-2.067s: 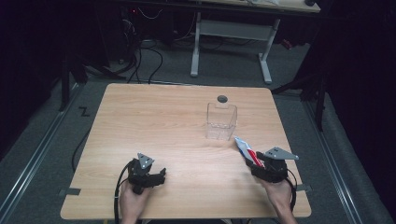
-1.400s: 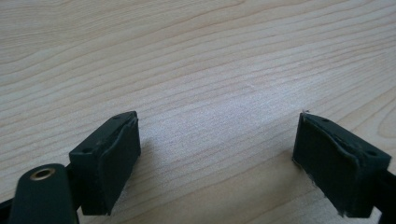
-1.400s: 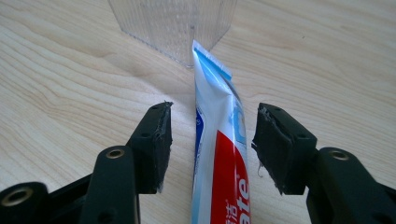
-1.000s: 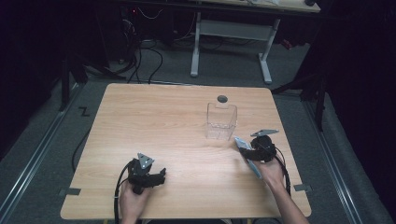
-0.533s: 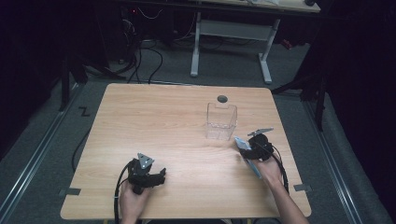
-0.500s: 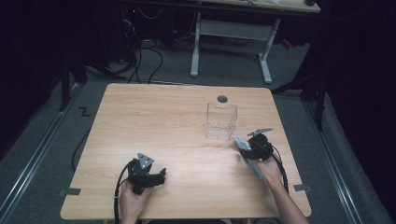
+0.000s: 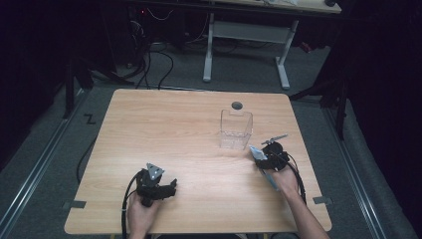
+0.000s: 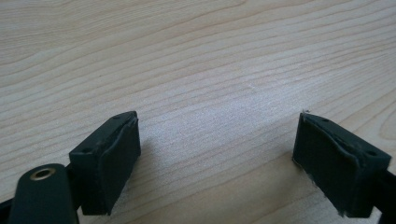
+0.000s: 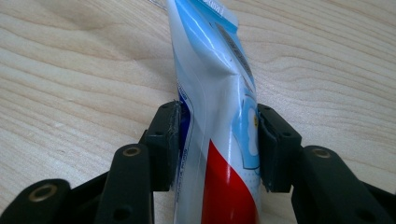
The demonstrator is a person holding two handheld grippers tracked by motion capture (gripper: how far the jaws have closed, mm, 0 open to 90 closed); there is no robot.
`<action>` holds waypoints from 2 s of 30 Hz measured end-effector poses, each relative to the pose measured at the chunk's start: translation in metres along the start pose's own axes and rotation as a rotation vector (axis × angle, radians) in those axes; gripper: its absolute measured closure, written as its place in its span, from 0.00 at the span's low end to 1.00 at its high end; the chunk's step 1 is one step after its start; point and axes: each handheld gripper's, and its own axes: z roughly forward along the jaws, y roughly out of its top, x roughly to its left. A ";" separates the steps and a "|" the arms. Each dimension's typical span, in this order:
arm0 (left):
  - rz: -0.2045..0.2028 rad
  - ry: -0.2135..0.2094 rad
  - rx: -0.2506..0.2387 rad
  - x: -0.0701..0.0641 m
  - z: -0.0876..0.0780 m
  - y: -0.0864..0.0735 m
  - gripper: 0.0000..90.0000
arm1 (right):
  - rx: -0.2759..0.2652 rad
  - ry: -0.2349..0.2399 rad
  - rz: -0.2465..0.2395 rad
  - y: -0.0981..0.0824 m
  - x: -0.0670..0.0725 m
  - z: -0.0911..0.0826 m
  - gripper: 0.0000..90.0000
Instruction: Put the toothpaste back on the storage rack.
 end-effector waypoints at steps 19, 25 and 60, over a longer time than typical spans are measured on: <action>-0.001 -0.001 0.001 0.000 0.000 0.000 0.17 | 0.107 0.062 -0.015 0.011 -0.002 -0.003 0.78; 0.000 -0.001 0.001 0.000 0.000 0.000 0.17 | 0.109 0.073 -0.030 0.012 -0.001 -0.005 0.80; -0.012 0.014 -0.001 0.000 0.000 0.000 0.17 | -0.148 0.217 0.037 0.014 -0.009 -0.068 0.80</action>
